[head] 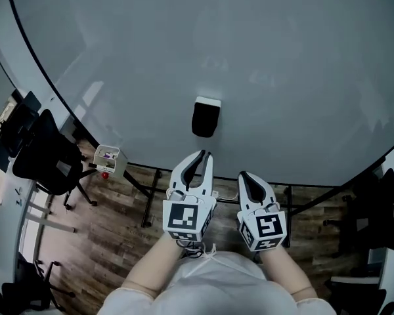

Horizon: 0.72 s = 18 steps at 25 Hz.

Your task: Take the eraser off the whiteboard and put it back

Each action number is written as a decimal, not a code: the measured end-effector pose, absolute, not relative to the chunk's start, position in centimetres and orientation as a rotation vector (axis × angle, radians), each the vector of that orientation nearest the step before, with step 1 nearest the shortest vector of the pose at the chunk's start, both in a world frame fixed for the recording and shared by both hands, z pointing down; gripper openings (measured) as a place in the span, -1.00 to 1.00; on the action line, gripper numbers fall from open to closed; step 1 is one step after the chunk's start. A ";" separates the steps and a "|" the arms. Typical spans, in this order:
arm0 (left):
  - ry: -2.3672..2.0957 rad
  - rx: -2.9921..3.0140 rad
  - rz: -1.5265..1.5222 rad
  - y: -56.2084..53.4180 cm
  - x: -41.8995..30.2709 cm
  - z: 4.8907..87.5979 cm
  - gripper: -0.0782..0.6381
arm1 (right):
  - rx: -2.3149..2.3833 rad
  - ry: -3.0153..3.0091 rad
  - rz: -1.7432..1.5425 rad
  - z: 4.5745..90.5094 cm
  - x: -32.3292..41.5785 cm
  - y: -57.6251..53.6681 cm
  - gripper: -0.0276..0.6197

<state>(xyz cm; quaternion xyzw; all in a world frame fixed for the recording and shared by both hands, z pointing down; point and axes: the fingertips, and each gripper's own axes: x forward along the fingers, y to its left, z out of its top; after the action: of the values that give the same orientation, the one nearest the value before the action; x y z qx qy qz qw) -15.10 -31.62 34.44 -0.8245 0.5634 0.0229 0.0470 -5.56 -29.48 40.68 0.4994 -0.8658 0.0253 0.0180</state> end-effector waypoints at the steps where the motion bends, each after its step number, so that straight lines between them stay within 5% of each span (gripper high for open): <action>1: 1.706 -2.534 0.071 -32.0 -15.0 34.2 -0.62 | 1.565 -2.678 0.079 40.7 -5.7 -29.6 -0.83; 7: 1.712 -2.521 0.099 -33.8 -16.1 31.6 -0.10 | 1.641 -2.612 0.094 41.5 -5.9 -30.2 -0.83; 18: 1.673 -2.514 0.033 -37.0 -15.3 30.1 -0.02 | 1.693 -2.556 0.132 42.6 -6.6 -30.2 -0.83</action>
<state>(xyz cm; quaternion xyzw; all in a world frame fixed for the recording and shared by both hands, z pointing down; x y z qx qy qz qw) -15.27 -37.04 30.09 -0.8308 0.5531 0.0108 0.0608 -6.63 -30.23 42.62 0.5513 -0.8324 0.0429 0.0363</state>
